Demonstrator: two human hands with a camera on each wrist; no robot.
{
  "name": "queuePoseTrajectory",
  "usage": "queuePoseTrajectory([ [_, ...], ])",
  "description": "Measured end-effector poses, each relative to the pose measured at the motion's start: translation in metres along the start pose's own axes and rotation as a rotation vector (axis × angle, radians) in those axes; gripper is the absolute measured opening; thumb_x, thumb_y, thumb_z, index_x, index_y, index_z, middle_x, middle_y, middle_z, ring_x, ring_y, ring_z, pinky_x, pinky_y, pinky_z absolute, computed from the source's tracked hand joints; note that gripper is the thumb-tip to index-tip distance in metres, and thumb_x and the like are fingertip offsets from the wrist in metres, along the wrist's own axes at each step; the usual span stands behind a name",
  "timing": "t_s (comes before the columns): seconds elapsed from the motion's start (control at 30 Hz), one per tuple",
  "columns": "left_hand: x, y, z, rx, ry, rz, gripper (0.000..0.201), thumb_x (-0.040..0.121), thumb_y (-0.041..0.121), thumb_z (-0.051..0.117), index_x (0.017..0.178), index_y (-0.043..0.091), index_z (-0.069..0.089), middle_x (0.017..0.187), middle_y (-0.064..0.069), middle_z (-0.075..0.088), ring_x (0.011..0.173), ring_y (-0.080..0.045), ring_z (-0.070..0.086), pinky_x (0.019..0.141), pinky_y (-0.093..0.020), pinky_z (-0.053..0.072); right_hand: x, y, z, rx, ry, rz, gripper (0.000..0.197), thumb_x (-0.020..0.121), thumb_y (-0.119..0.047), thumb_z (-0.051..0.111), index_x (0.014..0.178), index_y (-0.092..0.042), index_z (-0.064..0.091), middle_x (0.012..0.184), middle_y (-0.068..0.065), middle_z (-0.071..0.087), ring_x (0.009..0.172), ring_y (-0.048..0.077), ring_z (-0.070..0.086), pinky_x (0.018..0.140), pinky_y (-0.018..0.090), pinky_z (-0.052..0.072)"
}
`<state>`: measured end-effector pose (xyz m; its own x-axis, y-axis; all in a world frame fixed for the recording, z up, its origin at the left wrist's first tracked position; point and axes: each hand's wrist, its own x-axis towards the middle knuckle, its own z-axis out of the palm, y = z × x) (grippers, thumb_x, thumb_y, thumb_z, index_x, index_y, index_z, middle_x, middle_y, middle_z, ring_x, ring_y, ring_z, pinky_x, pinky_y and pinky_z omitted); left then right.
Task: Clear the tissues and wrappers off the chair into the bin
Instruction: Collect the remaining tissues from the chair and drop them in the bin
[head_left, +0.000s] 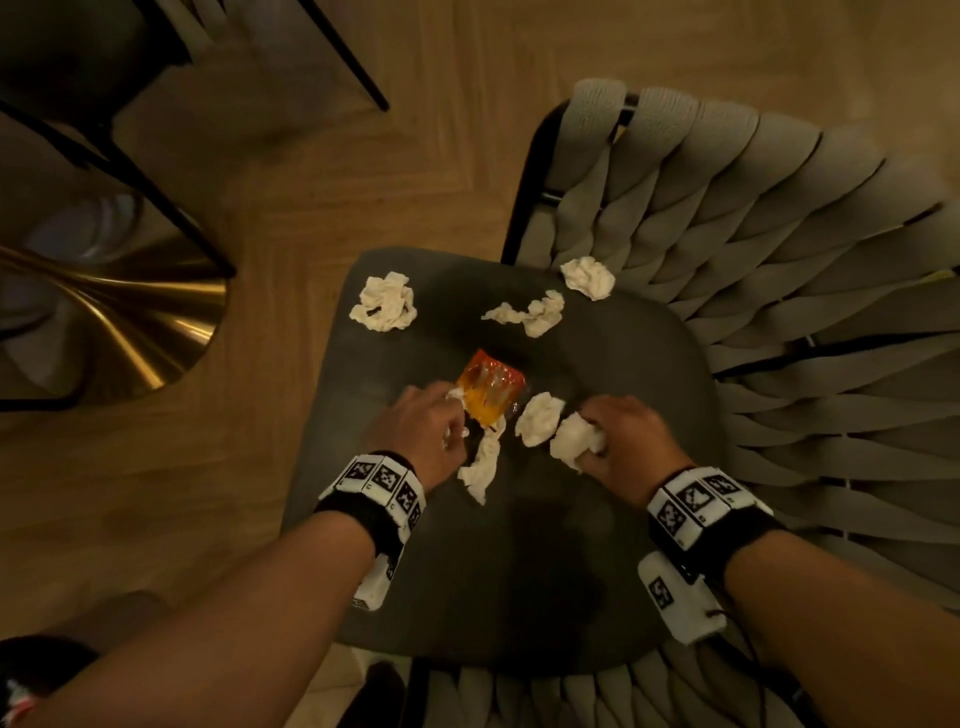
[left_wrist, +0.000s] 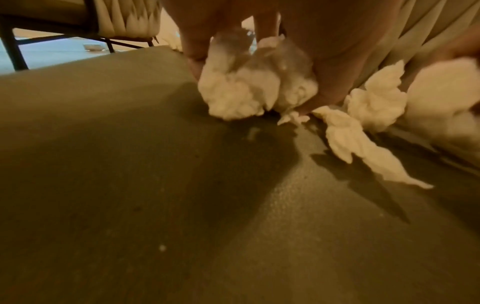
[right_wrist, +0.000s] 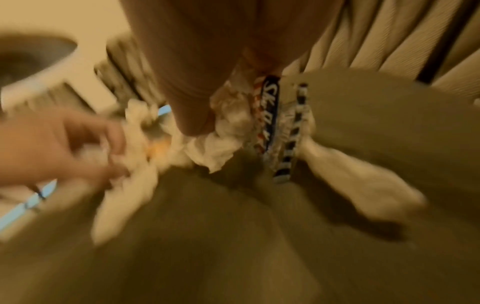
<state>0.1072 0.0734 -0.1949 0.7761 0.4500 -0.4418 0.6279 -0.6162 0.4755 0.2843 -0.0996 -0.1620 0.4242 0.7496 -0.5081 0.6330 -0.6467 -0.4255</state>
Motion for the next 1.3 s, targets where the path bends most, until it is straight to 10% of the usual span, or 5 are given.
queuePoseTrajectory([
  [0.37,0.001,-0.003,-0.004,0.072,-0.126,-0.020,0.094,0.076,0.023,0.066,0.136,0.051,0.000,0.123,-0.002,0.031,0.097,-0.023,0.050,0.082,-0.039,0.051,0.109,-0.009,-0.074,-0.077,-0.117,0.129,0.100,0.083,-0.011,0.065,0.148,-0.040,-0.006,0.136,0.011,0.047,0.087,0.017,0.052,0.080,0.033,0.046],
  [0.5,0.015,0.002,-0.002,0.138,-0.191,-0.103,0.087,0.078,0.027,0.066,0.135,0.051,0.005,0.128,-0.003,0.024,0.105,-0.025,0.047,0.087,-0.041,0.050,0.133,0.001,-0.064,-0.146,-0.134,0.143,0.078,0.087,-0.023,0.062,0.149,-0.029,0.015,0.154,0.009,0.027,0.133,0.030,0.038,0.106,0.037,0.034],
  [0.77,0.005,0.012,-0.022,-0.010,-0.041,-0.064,0.025,0.081,0.031,0.062,0.105,0.028,0.056,0.119,0.000,0.036,0.086,-0.018,0.051,0.077,-0.031,0.049,0.094,0.019,-0.065,-0.043,0.087,0.111,0.051,0.079,-0.023,0.068,0.126,-0.023,0.050,0.117,0.017,0.059,0.102,0.035,0.059,0.081,0.033,0.045],
  [1.03,0.038,-0.008,-0.087,-0.068,0.282,-0.238,0.052,0.078,0.025,0.066,0.124,0.033,0.042,0.132,-0.007,0.029,0.106,-0.026,0.046,0.088,-0.038,0.046,0.005,-0.026,-0.010,-0.173,-0.185,-0.047,0.069,0.083,-0.037,0.063,0.137,-0.047,0.020,0.136,0.004,0.028,0.123,0.026,0.034,0.103,0.044,0.041],
  [1.3,0.079,-0.033,-0.057,0.133,0.114,-0.269,0.045,0.075,0.032,0.063,0.116,0.033,0.045,0.125,-0.014,0.035,0.101,-0.043,0.053,0.084,-0.047,0.050,0.026,-0.024,0.025,-0.214,-0.341,-0.009,0.066,0.083,-0.032,0.066,0.138,-0.037,0.029,0.145,0.009,0.014,0.128,0.030,0.033,0.100,0.041,0.044],
])
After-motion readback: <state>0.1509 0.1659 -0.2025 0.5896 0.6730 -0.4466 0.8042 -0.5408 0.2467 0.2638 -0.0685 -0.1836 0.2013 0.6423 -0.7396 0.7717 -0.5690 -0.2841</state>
